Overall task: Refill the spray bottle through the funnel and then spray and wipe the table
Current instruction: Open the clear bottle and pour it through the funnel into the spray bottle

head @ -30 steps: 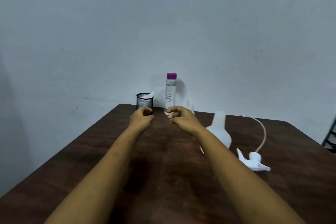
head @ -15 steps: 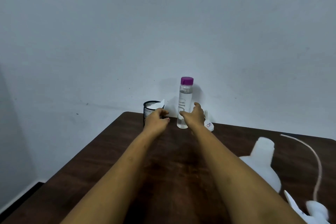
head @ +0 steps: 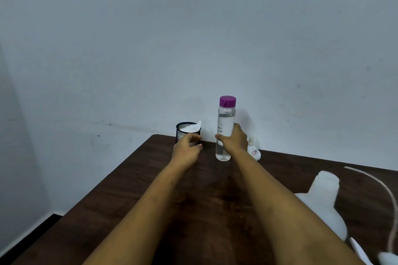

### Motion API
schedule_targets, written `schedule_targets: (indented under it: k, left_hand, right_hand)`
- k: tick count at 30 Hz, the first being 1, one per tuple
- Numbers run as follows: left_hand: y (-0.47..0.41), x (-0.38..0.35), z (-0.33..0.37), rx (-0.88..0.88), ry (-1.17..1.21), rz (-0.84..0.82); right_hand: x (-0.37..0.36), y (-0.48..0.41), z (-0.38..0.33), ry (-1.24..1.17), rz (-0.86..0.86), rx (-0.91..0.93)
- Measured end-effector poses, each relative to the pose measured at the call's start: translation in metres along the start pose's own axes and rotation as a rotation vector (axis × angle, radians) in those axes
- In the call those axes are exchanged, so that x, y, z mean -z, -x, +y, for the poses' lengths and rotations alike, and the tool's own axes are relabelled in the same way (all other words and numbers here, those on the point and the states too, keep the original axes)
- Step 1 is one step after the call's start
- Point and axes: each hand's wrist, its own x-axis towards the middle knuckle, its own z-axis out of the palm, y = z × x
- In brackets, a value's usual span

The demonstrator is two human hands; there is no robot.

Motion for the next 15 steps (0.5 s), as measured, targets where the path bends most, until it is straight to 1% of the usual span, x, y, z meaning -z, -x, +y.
schedule_targets:
  k: [4,8,10,12,15]
  left_hand:
    - [0.022,0.024,0.022,-0.048,0.078,0.066]
    - [0.051,0.049,0.048,-0.14,0.246,0.079]
    - [0.069,0.061,0.059,-0.189,0.323,0.021]
    - [0.09,0.071,0.067,-0.23,0.358,-0.085]
    - [0.123,0.08,0.076,-0.215,0.449,-0.246]
  right_hand:
    - [0.01,0.048,-0.011,-0.037,-0.059,0.041]
    - [0.031,0.104,-0.028,-0.054,-0.182,0.153]
    - [0.047,0.134,-0.033,-0.045,-0.28,0.213]
    - [0.063,0.16,-0.036,-0.059,-0.373,0.262]
    - [0.083,0.192,-0.033,-0.126,-0.497,0.286]
